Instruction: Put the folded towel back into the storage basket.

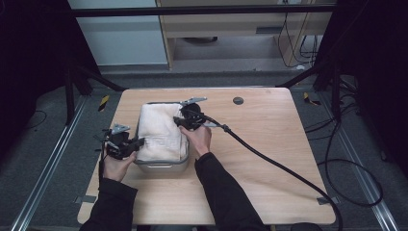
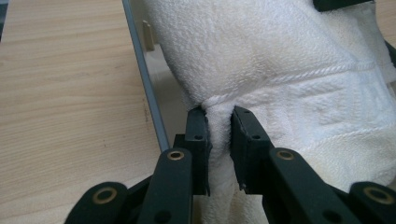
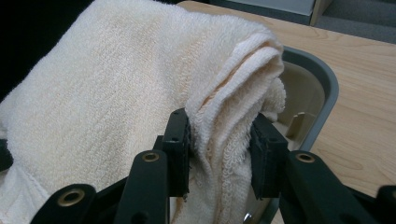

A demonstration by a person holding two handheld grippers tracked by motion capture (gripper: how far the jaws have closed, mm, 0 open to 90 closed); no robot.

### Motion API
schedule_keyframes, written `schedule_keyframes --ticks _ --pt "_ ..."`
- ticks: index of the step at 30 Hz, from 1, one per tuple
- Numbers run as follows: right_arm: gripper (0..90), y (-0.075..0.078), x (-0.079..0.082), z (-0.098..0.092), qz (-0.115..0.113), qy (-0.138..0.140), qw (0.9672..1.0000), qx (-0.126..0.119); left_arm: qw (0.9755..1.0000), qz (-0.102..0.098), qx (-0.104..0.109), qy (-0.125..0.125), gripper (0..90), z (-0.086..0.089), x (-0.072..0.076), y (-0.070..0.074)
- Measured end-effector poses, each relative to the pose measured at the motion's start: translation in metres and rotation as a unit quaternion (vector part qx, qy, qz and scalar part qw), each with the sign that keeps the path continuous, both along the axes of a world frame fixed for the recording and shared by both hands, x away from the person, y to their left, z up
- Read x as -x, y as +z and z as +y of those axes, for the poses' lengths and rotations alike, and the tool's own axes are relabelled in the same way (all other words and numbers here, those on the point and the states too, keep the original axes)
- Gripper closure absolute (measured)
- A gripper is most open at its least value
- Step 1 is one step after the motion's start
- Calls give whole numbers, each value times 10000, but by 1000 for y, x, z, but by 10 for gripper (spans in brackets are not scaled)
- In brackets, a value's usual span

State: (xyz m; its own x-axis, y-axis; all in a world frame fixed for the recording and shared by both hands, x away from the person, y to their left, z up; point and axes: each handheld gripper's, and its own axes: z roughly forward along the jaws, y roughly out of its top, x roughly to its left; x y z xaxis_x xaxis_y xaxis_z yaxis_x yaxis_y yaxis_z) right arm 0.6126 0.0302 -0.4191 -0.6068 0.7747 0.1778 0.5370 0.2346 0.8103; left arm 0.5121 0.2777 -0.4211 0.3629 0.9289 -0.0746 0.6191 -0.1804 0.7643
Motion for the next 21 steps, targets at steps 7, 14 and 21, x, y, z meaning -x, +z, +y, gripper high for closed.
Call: schedule_keyframes --ticks 7,14,21 --pt "626 -4 0 1 -36 17 9999 115 10000 75 -48 30 761 -1 -1 -3" --pt "601 -9 0 3 -75 58 9994 346 9998 151 -100 38 741 0 -3 -5" --pt "573 -10 1 3 -196 64 9987 473 9999 67 -96 100 723 0 -2 -3"
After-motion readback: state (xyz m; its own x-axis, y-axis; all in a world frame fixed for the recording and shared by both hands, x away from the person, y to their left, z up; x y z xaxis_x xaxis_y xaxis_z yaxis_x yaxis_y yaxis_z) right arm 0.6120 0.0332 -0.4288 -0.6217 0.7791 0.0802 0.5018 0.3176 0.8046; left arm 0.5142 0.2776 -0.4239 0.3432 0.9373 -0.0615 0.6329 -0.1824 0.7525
